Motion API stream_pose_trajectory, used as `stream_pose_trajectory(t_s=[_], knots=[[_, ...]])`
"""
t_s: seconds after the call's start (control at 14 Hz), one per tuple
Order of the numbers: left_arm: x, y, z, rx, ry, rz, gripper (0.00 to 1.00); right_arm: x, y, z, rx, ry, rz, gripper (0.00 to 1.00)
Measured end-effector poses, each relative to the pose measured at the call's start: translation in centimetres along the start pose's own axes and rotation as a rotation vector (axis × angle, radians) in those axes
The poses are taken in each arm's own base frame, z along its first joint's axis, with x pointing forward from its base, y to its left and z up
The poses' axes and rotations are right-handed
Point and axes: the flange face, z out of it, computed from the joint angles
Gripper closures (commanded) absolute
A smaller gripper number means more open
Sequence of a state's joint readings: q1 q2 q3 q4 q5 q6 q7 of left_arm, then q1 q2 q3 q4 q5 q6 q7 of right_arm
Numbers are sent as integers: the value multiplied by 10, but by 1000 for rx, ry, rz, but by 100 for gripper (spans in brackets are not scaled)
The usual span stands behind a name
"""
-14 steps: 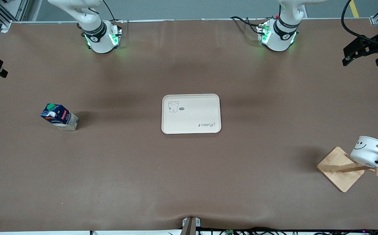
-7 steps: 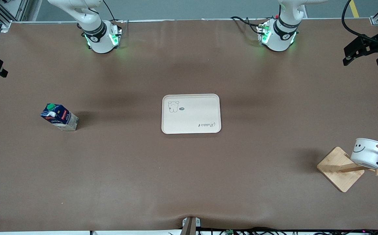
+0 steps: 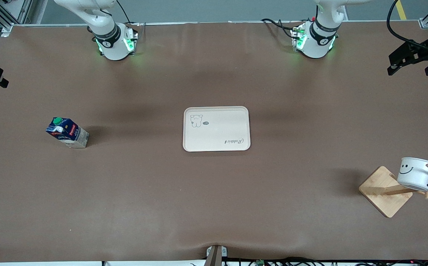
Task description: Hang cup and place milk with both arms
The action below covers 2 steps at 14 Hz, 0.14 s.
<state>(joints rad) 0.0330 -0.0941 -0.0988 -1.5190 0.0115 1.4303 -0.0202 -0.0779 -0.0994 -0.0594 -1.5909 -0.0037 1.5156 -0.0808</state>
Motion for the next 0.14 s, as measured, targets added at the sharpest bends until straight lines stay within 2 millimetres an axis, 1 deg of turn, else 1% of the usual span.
stream_pose_trajectory(t_s=[0.14], knots=[[0,0,0,0,1,0,0,0,1,0,0,0,1,0]])
